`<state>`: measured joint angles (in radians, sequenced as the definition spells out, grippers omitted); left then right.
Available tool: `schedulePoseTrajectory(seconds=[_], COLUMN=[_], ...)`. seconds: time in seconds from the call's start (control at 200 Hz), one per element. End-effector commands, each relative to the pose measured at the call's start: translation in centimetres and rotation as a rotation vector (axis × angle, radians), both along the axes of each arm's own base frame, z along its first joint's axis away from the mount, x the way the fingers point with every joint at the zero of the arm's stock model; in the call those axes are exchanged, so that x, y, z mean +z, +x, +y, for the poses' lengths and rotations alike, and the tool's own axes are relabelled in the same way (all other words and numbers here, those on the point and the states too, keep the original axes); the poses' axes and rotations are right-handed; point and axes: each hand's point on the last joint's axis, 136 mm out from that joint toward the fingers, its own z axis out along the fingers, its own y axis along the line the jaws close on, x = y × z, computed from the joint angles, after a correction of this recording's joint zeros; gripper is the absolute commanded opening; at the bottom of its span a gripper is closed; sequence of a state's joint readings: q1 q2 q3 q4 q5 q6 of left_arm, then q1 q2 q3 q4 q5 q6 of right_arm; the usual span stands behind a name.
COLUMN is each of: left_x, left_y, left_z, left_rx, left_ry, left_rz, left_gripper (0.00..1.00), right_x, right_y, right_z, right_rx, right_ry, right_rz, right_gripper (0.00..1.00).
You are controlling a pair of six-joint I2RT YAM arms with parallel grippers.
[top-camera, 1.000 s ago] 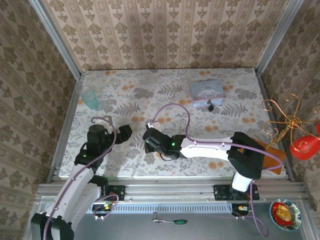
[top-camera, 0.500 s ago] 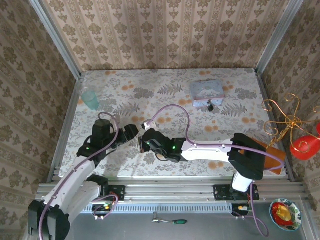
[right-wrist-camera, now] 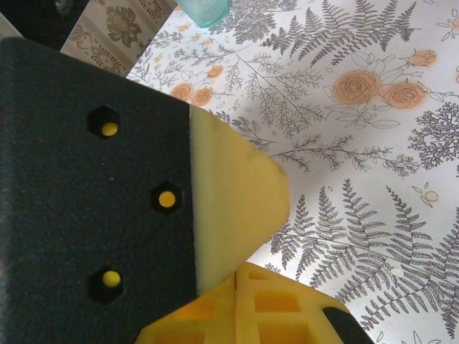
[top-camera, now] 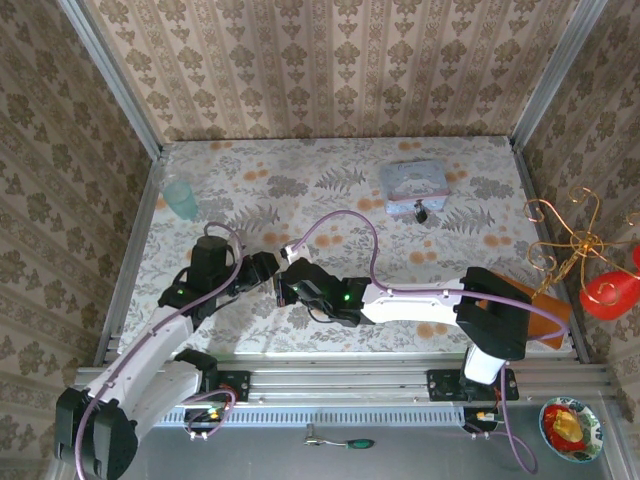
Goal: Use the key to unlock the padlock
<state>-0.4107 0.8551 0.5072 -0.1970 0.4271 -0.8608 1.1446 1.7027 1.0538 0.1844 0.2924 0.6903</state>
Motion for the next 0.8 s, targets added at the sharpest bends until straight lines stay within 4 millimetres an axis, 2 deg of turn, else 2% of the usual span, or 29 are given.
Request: schedulePoseTrajectory(seconds=[0.0, 0.15, 0.39, 0.66, 0.795], left_x=[1.5, 1.6, 2.1, 2.0, 1.9], left_y=[0.2, 0.2, 0.7, 1.0, 1.2], left_z=[-0.6, -1.0, -1.6, -1.8, -1.5], left_rx=[-0.022, -0.037, -0.055, -0.049, -0.027], left_ry=[-0.017, -0.018, -0.020, -0.014, -0.005], left_rz=[-0.022, -0.025, -0.033, -0.027, -0.026], left_gripper=[0.40, 0.35, 0.15, 0.00, 0.00], right_x=[0.7, 0.9, 1.0, 1.6, 1.8], right_y=[0.3, 0.3, 0.4, 0.4, 0.5], right_z=[0.7, 0.8, 0.5, 0.2, -0.2], right_rx=[-0.013, -0.010, -0.018, -0.024, -0.033], right_ry=[0.019, 0.021, 0.016, 0.020, 0.018], right_rz=[-0.024, -0.027, -0.032, -0.050, -0.055], right_gripper=[0.00, 0.00, 0.00, 0.00, 0.00])
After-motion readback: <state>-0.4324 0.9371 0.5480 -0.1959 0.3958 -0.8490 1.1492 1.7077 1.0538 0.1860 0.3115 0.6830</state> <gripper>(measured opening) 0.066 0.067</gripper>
